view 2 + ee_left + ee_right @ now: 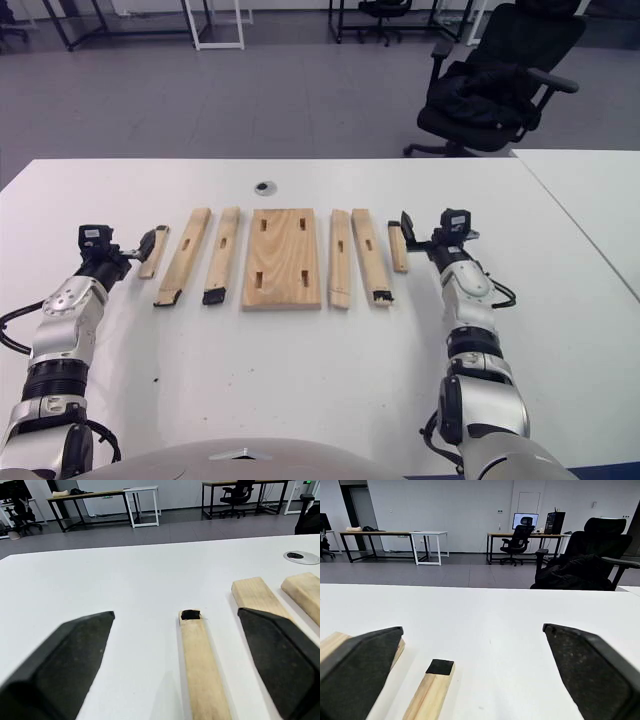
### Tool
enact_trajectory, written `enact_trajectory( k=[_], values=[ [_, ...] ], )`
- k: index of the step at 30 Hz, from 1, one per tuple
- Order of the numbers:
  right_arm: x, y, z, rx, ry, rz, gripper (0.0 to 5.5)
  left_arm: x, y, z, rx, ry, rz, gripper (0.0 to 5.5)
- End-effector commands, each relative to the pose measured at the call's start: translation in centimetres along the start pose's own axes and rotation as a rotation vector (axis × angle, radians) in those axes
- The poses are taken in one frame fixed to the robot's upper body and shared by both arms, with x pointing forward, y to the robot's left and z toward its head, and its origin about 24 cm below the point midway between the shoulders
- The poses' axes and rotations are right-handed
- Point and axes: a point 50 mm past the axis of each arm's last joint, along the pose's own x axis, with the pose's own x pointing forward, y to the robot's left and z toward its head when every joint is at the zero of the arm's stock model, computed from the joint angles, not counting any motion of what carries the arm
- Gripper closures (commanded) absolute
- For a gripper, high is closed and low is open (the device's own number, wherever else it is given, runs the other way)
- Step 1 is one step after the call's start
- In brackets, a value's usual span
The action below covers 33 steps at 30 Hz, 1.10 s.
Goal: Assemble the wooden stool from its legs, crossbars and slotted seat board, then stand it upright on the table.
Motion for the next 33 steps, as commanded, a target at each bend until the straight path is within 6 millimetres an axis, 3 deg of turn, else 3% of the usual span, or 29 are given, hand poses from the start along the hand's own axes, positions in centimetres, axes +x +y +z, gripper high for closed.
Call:
enact_trajectory(
  k=[1, 7, 11, 27, 30, 33],
  values=[
    [0.3, -0.1, 0.4, -0.007, -0.004, -0.002, 0.28, 0.0, 0.2, -0.2, 0.028, 0.026, -0.003, 0.95],
    [0.4, -0.1, 0.4, -0.013, -0.003, 0.001, 0.28, -0.1, -0.3, -1.9, 0.049, 0.148, -0.055, 0.95],
    [0.4, 0.1, 0.3, -0.011, -0.003, 0.001, 0.23, -0.4, -0.8, -3.3, 0.055, 0.238, -0.082, 1.53],
    [0.4, 0.8, -0.2, -0.023, 0.009, 0.01, 0.23, -1.6, -0.2, -4.2, 0.05, 0.271, -0.08, 4.21],
    [0.6, 1.1, 0.0, -0.027, 0.01, 0.03, 0.23, -1.1, 0.8, -2.3, 0.078, 0.166, -0.017, 4.21],
    [2.4, 3.6, 4.5, 0.275, -0.115, 0.194, 0.23, 0.0, -0.8, 3.5, 0.072, -0.144, -0.085, 4.21]
  ],
)
